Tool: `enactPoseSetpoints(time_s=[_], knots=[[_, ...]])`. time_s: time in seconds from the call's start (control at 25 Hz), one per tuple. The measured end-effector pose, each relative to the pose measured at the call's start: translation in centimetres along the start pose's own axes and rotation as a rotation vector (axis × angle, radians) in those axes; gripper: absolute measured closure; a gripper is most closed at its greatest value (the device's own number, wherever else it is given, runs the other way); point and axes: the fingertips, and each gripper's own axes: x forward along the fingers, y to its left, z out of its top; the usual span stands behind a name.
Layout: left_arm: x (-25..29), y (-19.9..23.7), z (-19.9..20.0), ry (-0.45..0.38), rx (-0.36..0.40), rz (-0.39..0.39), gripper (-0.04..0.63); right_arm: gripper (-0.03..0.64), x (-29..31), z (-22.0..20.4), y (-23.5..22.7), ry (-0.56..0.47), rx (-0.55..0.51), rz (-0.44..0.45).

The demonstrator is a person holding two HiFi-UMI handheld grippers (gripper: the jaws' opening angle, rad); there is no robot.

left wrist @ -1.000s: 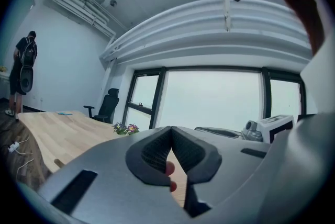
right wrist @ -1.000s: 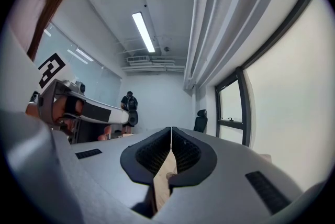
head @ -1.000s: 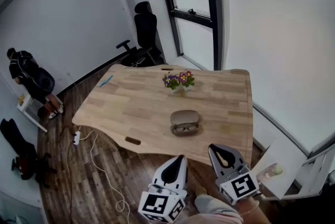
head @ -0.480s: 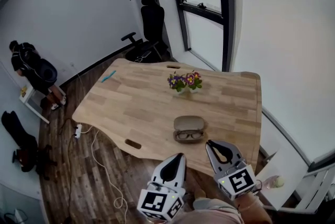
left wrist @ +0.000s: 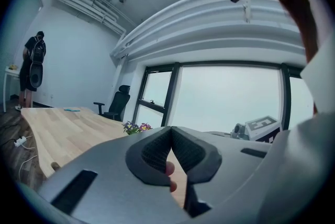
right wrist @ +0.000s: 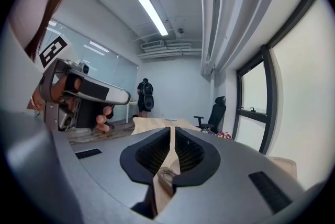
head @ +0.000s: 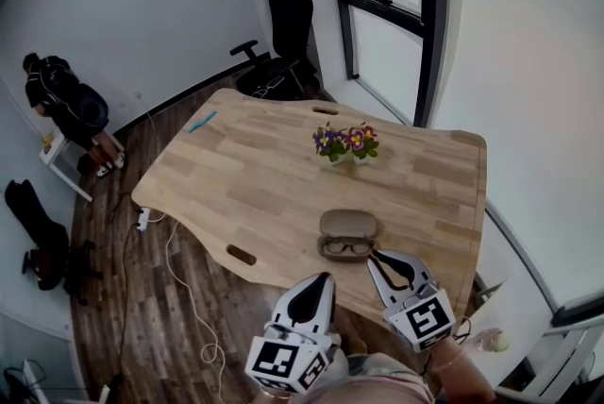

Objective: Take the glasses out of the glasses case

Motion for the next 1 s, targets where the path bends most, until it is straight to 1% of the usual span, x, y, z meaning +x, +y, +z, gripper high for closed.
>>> enactPoseSetpoints(time_s=[0.24, 0.36, 0.64, 1.0], knots=[[1.4, 1.7, -0.3, 0.013, -0.001, 0.002, 0.595, 0.614, 2.3, -1.6, -0.6, 0.049, -0.043, 0.031], [2.3, 2.6, -0.4, 0.021, 0.001, -0.011, 0.595, 0.614, 3.6, -2.3, -1.0, 0.082, -0.077, 0.040], [4.3, 5.1, -0.6, 0.047, 0.015, -0.041, 0.595, 0.611, 6.7, -4.5, -1.3, 0.148, -0.121, 0.081], [6.4, 7.7, -1.1, 0.083, 0.038, -0.070, 0.595, 0.577, 10.1, -8.0, -0.9, 0.248, -0.170, 0.143]])
